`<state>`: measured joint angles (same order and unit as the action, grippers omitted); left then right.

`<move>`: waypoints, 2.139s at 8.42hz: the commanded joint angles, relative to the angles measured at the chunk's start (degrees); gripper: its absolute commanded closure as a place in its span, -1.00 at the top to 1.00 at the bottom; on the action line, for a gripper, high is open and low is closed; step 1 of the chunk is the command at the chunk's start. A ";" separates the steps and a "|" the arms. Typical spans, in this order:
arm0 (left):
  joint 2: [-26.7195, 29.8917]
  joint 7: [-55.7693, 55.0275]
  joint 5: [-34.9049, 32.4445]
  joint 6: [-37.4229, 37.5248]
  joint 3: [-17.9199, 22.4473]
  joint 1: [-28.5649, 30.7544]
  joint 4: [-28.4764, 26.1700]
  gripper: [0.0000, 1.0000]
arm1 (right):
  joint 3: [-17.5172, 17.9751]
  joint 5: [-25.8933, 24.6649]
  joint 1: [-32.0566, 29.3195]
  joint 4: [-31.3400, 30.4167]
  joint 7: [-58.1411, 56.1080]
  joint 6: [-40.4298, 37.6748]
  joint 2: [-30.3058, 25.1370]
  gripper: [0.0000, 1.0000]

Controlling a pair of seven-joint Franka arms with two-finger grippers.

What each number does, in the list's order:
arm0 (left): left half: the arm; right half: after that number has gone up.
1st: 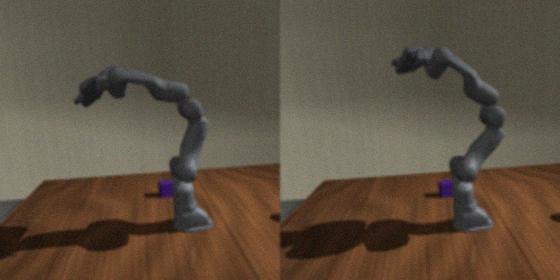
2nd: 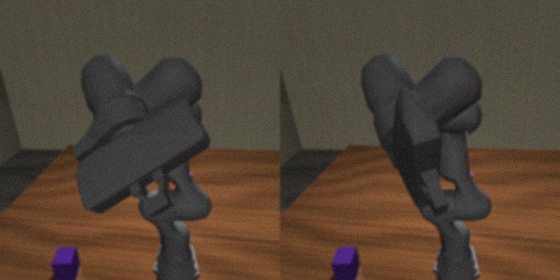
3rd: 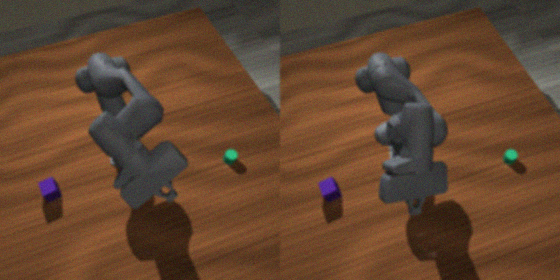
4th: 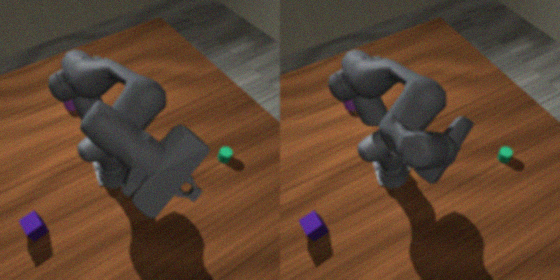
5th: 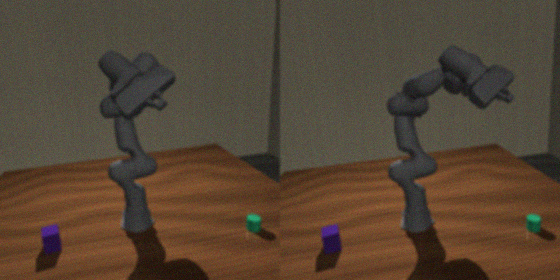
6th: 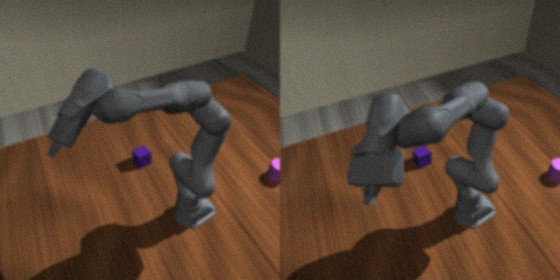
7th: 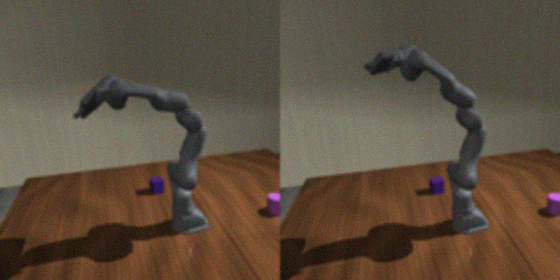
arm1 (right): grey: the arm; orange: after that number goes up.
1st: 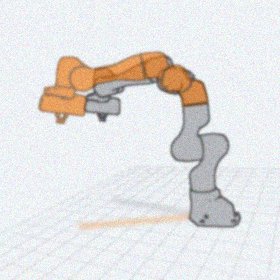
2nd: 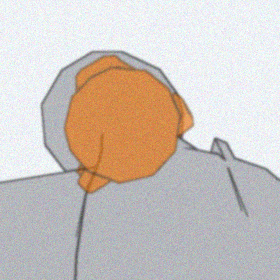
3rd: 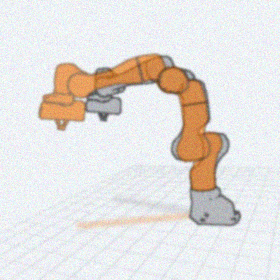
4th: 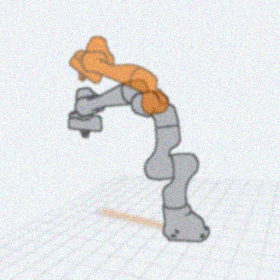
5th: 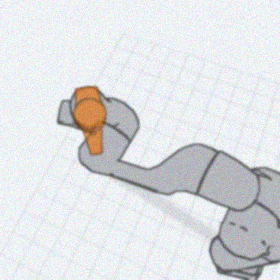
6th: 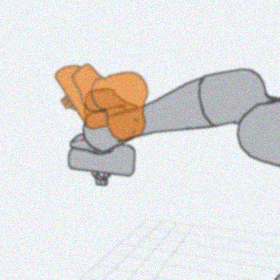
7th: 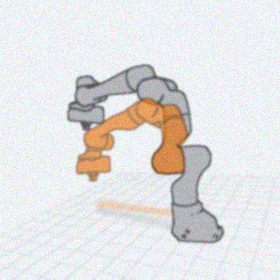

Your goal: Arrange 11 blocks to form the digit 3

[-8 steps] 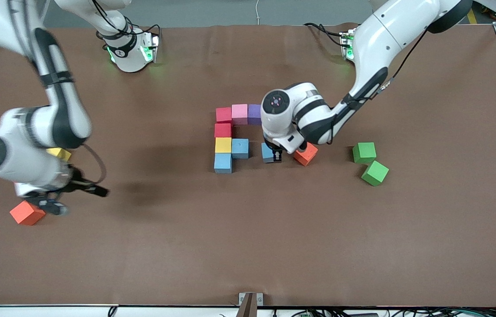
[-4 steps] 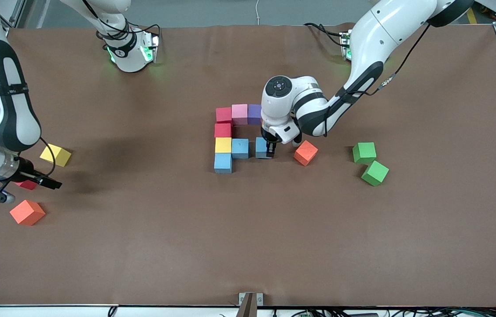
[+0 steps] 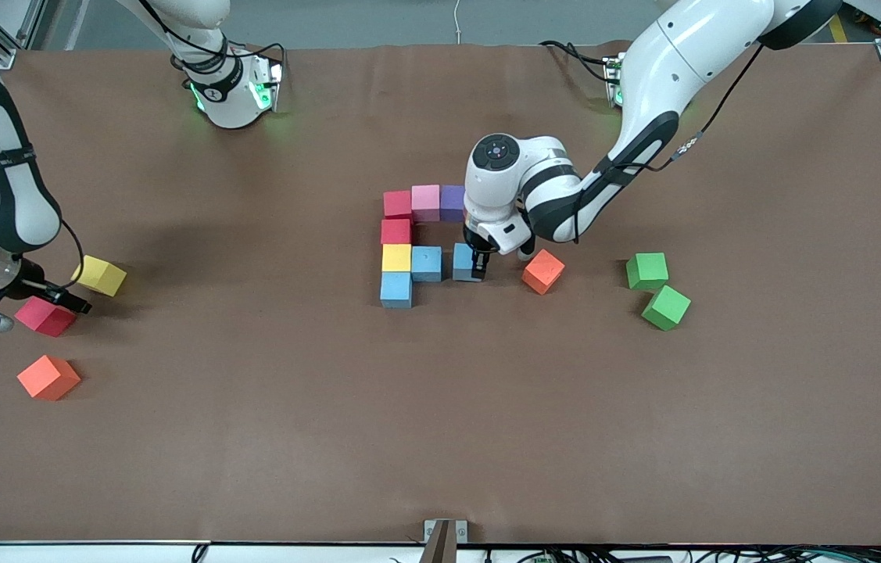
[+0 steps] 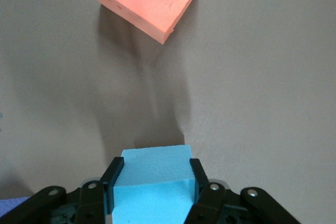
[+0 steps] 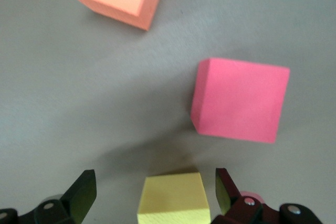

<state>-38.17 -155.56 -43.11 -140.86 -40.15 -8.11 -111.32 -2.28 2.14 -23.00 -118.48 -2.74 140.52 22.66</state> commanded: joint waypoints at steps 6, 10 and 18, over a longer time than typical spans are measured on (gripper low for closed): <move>-2.17 -4.58 -0.75 -0.56 0.42 -1.90 2.60 -0.30 | 1.31 -0.64 -1.35 -6.86 -1.82 -1.38 -2.09 -0.63; -3.05 -5.90 -0.75 -0.47 0.60 -2.26 3.47 -0.30 | 1.58 -0.65 2.92 -1.52 -8.34 -9.53 -3.23 -0.93; -4.28 -5.90 -1.01 0.50 1.04 -3.40 4.62 0.70 | 1.58 3.20 38.00 18.17 11.60 -16.50 0.62 -1.00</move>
<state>-41.79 -156.52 -43.09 -141.07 -39.62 -10.36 -107.43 0.15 3.51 12.95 -103.54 7.30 124.40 20.74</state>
